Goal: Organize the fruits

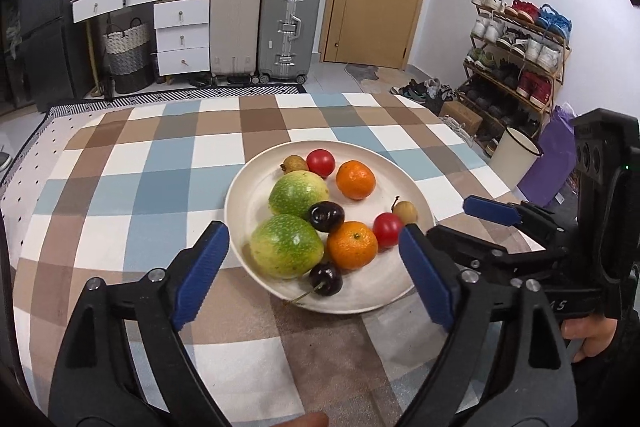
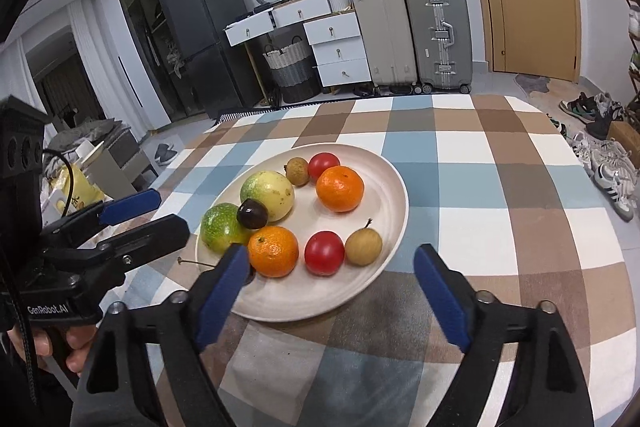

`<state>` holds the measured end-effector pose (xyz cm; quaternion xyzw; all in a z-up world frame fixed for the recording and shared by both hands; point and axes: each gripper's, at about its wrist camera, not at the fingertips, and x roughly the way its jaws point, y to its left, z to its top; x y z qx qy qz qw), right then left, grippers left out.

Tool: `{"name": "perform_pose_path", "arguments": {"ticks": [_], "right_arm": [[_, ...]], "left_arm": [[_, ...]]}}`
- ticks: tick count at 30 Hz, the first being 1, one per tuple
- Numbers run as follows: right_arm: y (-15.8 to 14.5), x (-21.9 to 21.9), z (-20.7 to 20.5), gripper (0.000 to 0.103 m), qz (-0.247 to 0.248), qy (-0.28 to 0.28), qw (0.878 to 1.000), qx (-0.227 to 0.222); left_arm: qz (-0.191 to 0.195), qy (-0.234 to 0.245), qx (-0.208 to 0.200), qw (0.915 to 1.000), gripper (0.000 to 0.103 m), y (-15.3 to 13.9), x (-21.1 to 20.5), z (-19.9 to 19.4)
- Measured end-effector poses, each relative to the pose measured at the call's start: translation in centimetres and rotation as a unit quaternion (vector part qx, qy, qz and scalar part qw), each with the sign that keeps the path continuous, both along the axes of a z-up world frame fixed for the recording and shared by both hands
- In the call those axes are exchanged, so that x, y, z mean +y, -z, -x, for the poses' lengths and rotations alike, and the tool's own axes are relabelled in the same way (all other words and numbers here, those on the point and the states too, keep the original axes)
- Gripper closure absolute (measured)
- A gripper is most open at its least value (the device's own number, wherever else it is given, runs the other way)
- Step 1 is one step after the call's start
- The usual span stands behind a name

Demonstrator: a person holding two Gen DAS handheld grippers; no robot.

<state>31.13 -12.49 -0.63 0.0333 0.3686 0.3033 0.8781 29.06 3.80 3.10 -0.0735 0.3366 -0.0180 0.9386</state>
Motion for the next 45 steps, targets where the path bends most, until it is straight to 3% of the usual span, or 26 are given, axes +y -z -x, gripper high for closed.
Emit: {"name": "perform_pose_path", "arguments": {"ticks": [3, 11, 16, 30, 45], "right_arm": [[-0.1, -0.5, 0.5, 0.002, -0.011, -0.001, 1.000, -0.003], [-0.3, -1.5, 2.4, 0.001, -0.030, -0.003, 0.999, -0.023], [-0.7, -1.9, 4.2, 0.001, -0.043, -0.010, 0.997, -0.061], [-1.5, -2.7, 7.9, 0.001, -0.025, -0.023, 0.990, -0.139], [-2.0, -3.8, 8.8, 0.000, -0.030, 0.006, 0.986, -0.164]], "left_arm": [[-0.001, -0.010, -0.008, 0.9999, 0.001, -0.1, 0.5, 1.1], [-0.015, -0.025, -0.027, 0.9992, 0.001, 0.1, 1.2, 4.2], [-0.019, -0.037, -0.044, 0.9982, 0.001, 0.8, 1.3, 5.7], [-0.026, -0.061, -0.096, 0.9932, 0.001, 1.8, 1.7, 8.4], [-0.026, -0.064, -0.105, 0.9921, 0.001, 1.5, 1.8, 9.0]]}}
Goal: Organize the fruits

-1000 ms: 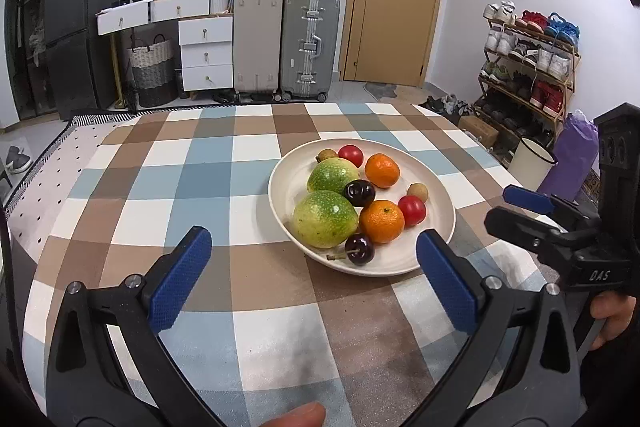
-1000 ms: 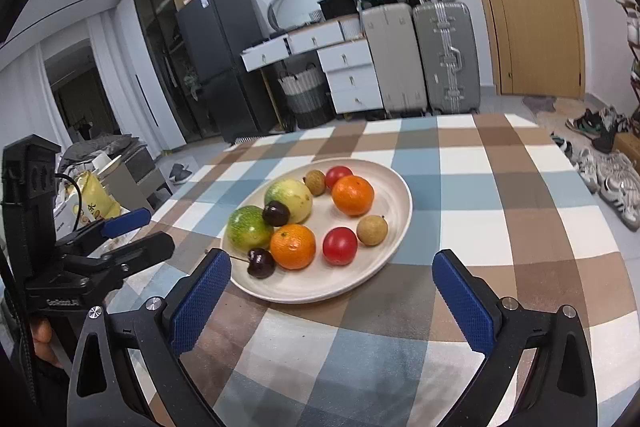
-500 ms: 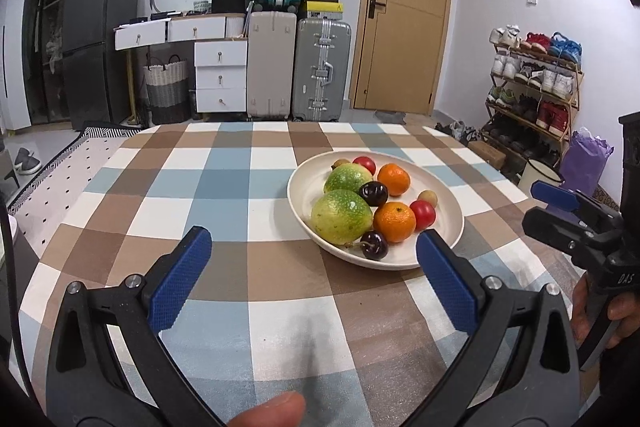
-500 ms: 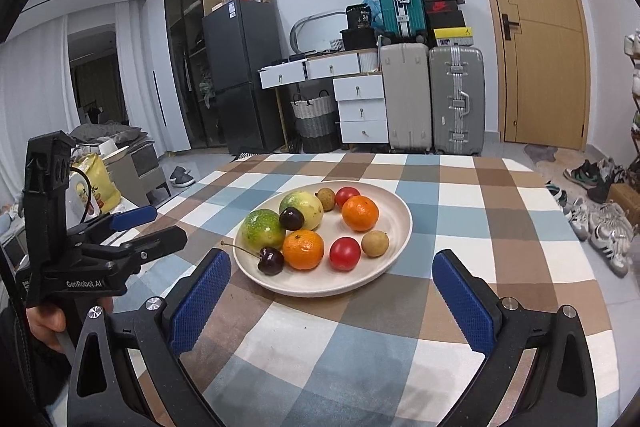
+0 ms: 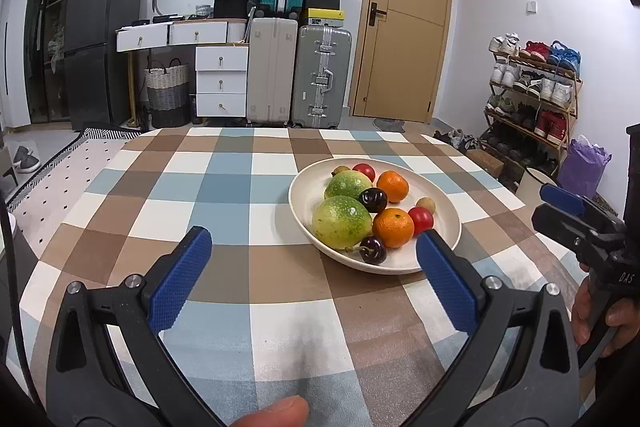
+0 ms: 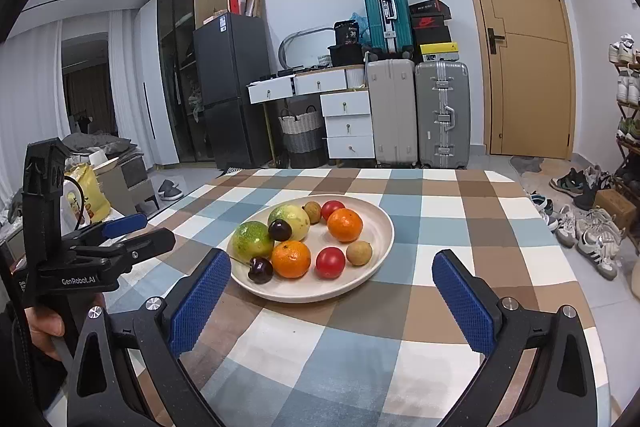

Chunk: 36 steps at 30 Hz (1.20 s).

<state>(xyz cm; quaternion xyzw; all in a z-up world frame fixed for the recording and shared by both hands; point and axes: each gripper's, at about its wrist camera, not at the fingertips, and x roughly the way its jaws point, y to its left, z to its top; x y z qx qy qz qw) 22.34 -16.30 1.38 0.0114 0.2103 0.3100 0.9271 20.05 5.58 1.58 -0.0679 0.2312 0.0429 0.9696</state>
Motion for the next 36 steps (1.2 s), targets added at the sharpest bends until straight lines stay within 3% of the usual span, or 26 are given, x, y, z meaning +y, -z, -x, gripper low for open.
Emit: {"name": "perform_pose_path", "arguments": {"ticks": [36], "right_arm": [[-0.05, 0.68, 0.55, 0.000, 0.016, -0.005, 1.000, -0.014]], "left_arm": [[0.000, 0.006, 0.002, 1.0000, 0.001, 0.23, -0.14, -0.31]]}}
